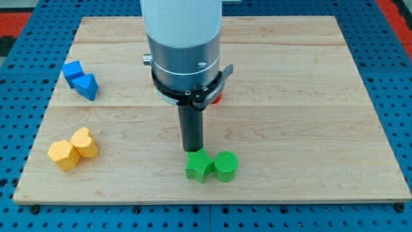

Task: Separate the blue cube and the blue triangle

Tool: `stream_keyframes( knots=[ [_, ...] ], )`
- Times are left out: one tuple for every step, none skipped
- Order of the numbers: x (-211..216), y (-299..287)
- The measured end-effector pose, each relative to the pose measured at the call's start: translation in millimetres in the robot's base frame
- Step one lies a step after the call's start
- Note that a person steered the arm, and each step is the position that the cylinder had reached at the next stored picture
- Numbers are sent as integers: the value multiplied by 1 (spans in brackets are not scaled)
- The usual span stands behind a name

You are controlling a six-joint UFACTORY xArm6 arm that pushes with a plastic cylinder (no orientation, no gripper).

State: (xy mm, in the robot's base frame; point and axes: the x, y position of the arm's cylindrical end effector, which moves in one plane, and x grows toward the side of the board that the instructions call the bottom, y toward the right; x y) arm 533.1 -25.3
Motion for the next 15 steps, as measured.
stream_keyframes(
  knots=[
    [0,0],
    [-8,-19],
    [-45,-89],
    [-75,-133],
    [-98,-155],
    [-116,-177],
    [-128,-195],
    [-133,-196],
    [-150,-199],
    [-147,-183],
    [-108,-186],
    [-79,-206],
    [-111,-241],
    [-147,-255],
    [-174,-254]
  ],
)
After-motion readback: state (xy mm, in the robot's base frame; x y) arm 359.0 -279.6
